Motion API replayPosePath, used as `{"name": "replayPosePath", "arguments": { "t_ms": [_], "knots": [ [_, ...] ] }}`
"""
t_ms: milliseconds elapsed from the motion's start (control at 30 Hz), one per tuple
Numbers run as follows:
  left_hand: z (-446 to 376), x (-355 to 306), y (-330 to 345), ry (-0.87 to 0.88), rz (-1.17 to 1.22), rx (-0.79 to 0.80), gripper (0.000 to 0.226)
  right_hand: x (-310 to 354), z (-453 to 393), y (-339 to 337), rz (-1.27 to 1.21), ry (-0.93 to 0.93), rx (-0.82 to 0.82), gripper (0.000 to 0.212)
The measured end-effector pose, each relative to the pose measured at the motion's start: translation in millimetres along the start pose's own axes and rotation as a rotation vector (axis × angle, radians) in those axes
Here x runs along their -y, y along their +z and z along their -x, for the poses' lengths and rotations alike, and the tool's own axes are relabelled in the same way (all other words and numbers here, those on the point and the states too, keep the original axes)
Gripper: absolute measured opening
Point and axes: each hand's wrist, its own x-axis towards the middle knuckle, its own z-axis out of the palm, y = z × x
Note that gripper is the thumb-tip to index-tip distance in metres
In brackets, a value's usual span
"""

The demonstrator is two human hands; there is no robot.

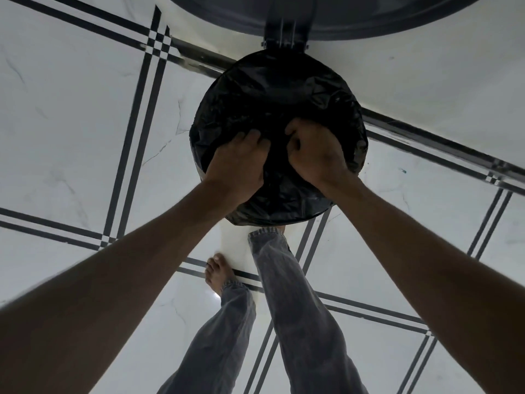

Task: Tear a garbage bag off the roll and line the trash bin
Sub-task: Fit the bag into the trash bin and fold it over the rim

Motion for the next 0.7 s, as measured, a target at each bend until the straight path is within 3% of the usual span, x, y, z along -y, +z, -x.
{"name": "replayPosePath", "arguments": {
  "t_ms": [67,133,267,333,433,533,633,700],
  "knots": [
    [-15,2,-3,0.015,0.161,-0.021,0.043,-3,15,15,0.199,-0.135,0.141,0.046],
    [-32,6,-3,0.002,0.212,0.057,0.062,-7,30,29,0.417,-0.175,0.326,0.065],
    [-58,19,0,-0.164,0.12,0.246,0.077,-8,46,26,0.669,-0.181,0.758,0.045],
    [-63,23,0,-0.196,0.117,0.244,0.077,-4,47,18,0.585,-0.143,0.626,0.042],
    [-59,16,-3,-0.145,0.04,0.231,0.071,-2,51,6,0.269,-0.153,0.153,0.032],
    [-45,1,-2,-0.009,-0.053,0.119,0.047,-10,68,-11,0.108,-0.135,-0.236,0.028],
    [-37,-9,7,0.14,-0.022,0.074,0.031,-26,85,-13,0.16,0.056,-0.302,0.036],
    [-35,-10,22,0.114,-0.048,0.185,0.042,-40,88,-7,0.144,0.097,-0.262,0.041]
  ]
}}
